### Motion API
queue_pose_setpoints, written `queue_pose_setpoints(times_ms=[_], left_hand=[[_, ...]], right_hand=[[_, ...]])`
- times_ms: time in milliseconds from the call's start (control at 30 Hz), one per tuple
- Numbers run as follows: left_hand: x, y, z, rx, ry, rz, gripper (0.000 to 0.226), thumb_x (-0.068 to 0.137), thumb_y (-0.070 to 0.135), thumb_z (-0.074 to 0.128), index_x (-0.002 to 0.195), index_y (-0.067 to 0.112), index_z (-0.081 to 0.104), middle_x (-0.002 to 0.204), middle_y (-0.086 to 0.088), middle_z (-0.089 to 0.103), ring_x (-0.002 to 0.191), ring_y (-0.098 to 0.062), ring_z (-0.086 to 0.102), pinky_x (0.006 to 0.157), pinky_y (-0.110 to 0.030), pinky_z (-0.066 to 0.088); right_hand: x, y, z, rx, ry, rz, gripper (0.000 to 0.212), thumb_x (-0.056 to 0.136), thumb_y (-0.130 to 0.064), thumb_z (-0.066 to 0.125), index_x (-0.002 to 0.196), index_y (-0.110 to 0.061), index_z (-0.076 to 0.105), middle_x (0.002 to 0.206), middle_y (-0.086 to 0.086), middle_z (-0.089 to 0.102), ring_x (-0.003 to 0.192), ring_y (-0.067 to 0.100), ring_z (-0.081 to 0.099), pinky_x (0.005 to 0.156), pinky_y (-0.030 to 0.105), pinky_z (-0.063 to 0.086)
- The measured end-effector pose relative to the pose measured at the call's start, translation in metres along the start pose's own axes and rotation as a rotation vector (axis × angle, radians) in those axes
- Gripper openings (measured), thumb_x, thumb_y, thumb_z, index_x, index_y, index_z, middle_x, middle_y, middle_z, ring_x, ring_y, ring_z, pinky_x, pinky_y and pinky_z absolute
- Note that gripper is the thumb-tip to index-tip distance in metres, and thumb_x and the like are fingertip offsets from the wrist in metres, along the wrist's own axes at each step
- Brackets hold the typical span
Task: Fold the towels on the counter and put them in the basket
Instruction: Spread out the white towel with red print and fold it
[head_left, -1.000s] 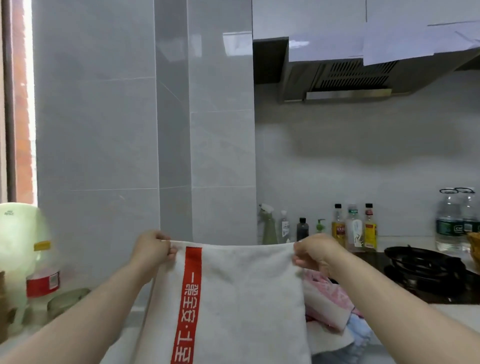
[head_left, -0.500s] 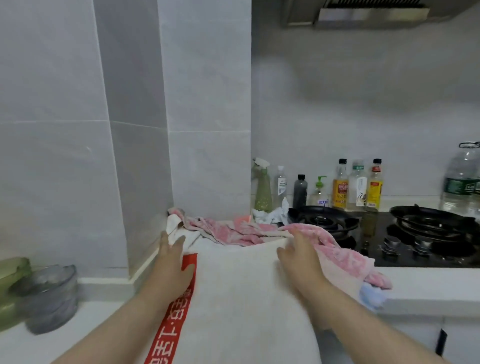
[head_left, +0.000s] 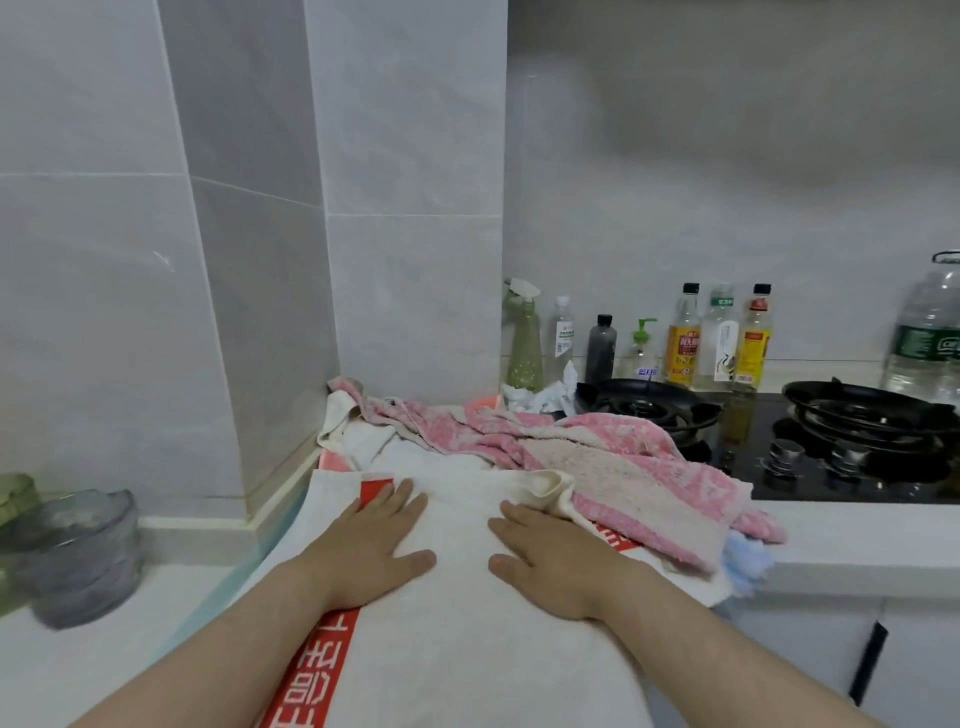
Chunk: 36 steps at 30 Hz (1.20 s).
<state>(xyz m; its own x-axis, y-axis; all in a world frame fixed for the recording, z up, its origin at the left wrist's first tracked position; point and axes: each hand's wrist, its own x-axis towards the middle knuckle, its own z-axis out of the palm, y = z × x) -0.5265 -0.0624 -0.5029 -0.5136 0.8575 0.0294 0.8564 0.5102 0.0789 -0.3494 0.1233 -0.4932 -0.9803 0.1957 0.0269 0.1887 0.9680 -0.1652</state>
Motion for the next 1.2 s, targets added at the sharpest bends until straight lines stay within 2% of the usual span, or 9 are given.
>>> queue_pose_setpoints(times_ms=[100, 167, 267, 433, 633, 800, 1000, 1100, 1200], left_hand=[[-0.018, 0.006, -0.009, -0.093, 0.082, -0.037, 0.066, 0.093, 0.064, 0.03, 0.15, 0.031, 0.027, 0.159, 0.014, 0.012, 0.148, -0.014, 0.011, 0.118, -0.03, 0.013], [-0.042, 0.013, -0.02, -0.16, 0.111, -0.044, 0.061, 0.085, 0.068, 0.027, 0.122, 0.029, 0.055, 0.131, 0.019, 0.046, 0.128, -0.016, 0.043, 0.105, -0.028, 0.034], [-0.094, 0.011, -0.031, -0.272, 0.159, -0.17, 0.036, 0.087, 0.054, 0.045, 0.111, 0.031, 0.057, 0.11, 0.023, 0.049, 0.106, -0.009, 0.054, 0.088, -0.023, 0.041], [-0.189, -0.02, -0.034, -0.417, 0.216, -0.549, 0.009, 0.087, 0.024, 0.063, 0.087, 0.018, 0.069, 0.093, 0.004, 0.069, 0.081, -0.01, 0.062, 0.072, -0.024, 0.047], [-0.225, -0.008, -0.041, -0.394, 0.138, -0.719, 0.021, 0.078, 0.033, 0.066, 0.074, 0.012, 0.066, 0.077, 0.001, 0.067, 0.072, -0.013, 0.062, 0.057, -0.024, 0.042], [-0.228, 0.01, -0.043, -0.249, 0.058, -0.74, 0.027, 0.078, 0.042, 0.059, 0.089, 0.017, 0.06, 0.085, 0.002, 0.061, 0.081, -0.013, 0.06, 0.06, -0.025, 0.04], [-0.22, 0.014, -0.048, -0.25, -0.036, -0.785, 0.031, 0.083, 0.028, 0.062, 0.108, 0.013, 0.053, 0.1, -0.002, 0.058, 0.084, -0.015, 0.057, 0.063, -0.021, 0.044], [-0.217, 0.009, -0.052, -0.426, -0.036, -0.809, 0.007, 0.087, 0.015, 0.059, 0.087, 0.009, 0.054, 0.084, -0.007, 0.059, 0.068, -0.016, 0.057, 0.053, -0.022, 0.047], [-0.218, 0.0, -0.06, -0.516, 0.056, -0.84, 0.026, 0.092, 0.009, 0.054, 0.067, 0.011, 0.046, 0.066, -0.005, 0.052, 0.053, -0.015, 0.053, 0.044, -0.019, 0.045]], right_hand=[[-0.02, 0.002, -0.005, 0.025, 0.161, 0.0, 0.023, 0.096, -0.035, 0.037, 0.087, -0.019, 0.052, 0.101, -0.003, 0.052, 0.099, 0.02, 0.052, 0.091, 0.041, 0.044], [-0.038, 0.001, -0.011, 0.064, 0.211, 0.01, 0.022, 0.096, -0.029, 0.04, 0.1, -0.02, 0.059, 0.109, -0.007, 0.058, 0.105, 0.017, 0.054, 0.091, 0.035, 0.045], [-0.076, -0.002, -0.016, 0.202, 0.276, 0.117, 0.031, 0.097, -0.03, 0.045, 0.125, -0.029, 0.057, 0.126, -0.015, 0.054, 0.118, 0.007, 0.05, 0.097, 0.023, 0.039], [-0.134, -0.016, 0.007, 0.451, 0.338, 0.34, 0.019, 0.091, -0.02, 0.055, 0.104, -0.028, 0.065, 0.107, -0.013, 0.062, 0.093, 0.005, 0.058, 0.086, 0.021, 0.044], [-0.169, -0.042, 0.018, 1.151, 0.154, 0.627, 0.014, 0.08, -0.012, 0.063, 0.093, -0.009, 0.06, 0.086, 0.009, 0.067, 0.068, 0.022, 0.065, 0.053, 0.031, 0.056], [-0.182, -0.052, 0.009, 1.456, 0.138, 0.715, 0.014, 0.085, 0.004, 0.05, 0.086, -0.005, 0.06, 0.07, 0.011, 0.064, 0.063, 0.024, 0.061, 0.052, 0.026, 0.051], [-0.19, -0.058, 0.009, 1.49, 0.041, 0.753, 0.018, 0.084, 0.009, 0.053, 0.088, -0.006, 0.062, 0.072, 0.01, 0.068, 0.068, 0.023, 0.062, 0.052, 0.025, 0.049], [-0.192, -0.059, 0.011, 1.508, 0.029, 0.747, 0.02, 0.086, 0.009, 0.053, 0.097, -0.001, 0.065, 0.079, 0.011, 0.071, 0.073, 0.024, 0.064, 0.051, 0.026, 0.052], [-0.191, -0.059, 0.013, 1.512, 0.027, 0.735, 0.021, 0.085, 0.002, 0.063, 0.106, 0.002, 0.066, 0.081, 0.011, 0.072, 0.075, 0.025, 0.064, 0.057, 0.027, 0.05]])
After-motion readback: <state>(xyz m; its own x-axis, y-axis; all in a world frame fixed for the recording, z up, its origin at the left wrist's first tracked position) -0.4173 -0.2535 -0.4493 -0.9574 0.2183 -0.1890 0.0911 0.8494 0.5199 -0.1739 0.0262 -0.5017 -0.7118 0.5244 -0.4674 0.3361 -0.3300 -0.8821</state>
